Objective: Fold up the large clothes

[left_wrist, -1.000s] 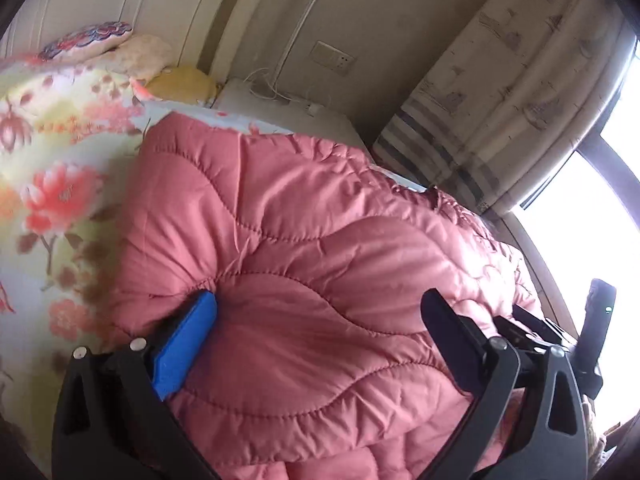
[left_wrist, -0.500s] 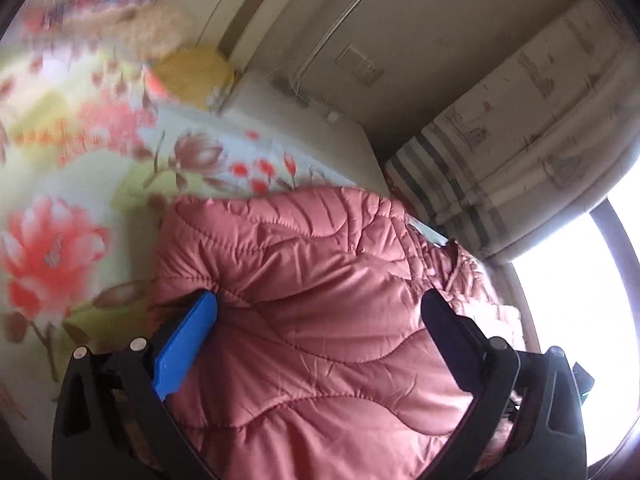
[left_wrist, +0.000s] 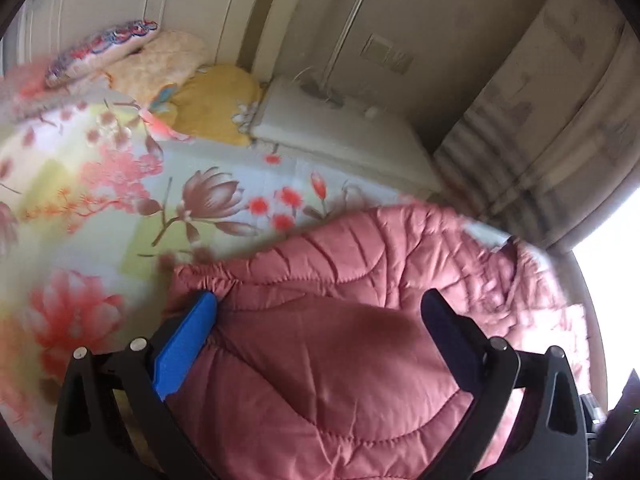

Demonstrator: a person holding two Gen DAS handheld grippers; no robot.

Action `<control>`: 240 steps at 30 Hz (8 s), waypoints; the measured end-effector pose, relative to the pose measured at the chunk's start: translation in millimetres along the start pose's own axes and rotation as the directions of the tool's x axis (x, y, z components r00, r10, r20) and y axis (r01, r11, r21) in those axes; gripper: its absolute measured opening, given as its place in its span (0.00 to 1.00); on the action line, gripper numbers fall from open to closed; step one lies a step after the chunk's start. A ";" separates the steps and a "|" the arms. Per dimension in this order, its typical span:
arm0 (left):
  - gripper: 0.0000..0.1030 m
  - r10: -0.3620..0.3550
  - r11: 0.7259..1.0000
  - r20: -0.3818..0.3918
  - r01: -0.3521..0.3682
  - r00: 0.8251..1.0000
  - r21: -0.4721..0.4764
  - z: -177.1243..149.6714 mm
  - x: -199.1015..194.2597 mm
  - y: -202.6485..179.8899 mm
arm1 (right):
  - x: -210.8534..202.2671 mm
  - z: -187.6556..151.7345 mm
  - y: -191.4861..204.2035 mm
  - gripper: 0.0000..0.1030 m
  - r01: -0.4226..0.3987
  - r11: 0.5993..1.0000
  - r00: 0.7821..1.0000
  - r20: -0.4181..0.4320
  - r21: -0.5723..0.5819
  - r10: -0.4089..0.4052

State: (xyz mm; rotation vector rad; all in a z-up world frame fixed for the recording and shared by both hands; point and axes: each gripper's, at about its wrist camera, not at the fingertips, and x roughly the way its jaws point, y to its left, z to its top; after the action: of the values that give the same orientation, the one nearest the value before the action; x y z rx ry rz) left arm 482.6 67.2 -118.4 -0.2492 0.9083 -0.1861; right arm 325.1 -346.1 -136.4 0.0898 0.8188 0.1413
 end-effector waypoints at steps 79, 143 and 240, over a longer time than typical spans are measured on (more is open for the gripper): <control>0.98 0.116 0.937 0.018 -0.116 0.993 0.330 -207.2 -134.0 -91.1 | -109.6 -73.6 26.8 0.96 -0.003 0.971 0.996 -0.082 -0.239 -0.017; 0.17 -0.320 0.947 0.182 0.308 0.930 0.090 -375.8 -299.1 17.9 | -279.6 -241.3 -96.5 0.19 -0.369 0.926 0.919 0.183 0.079 0.350; 0.98 0.086 0.962 -0.103 -0.055 0.991 0.268 -131.0 -38.6 -56.7 | -13.5 -6.0 -60.8 0.96 -0.083 0.996 0.985 -0.154 -0.033 0.077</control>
State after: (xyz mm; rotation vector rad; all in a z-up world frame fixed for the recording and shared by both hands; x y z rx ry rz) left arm 352.0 5.6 -150.1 0.0430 0.9920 -0.2552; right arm 317.1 -408.1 -138.9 0.0749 0.9657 0.2422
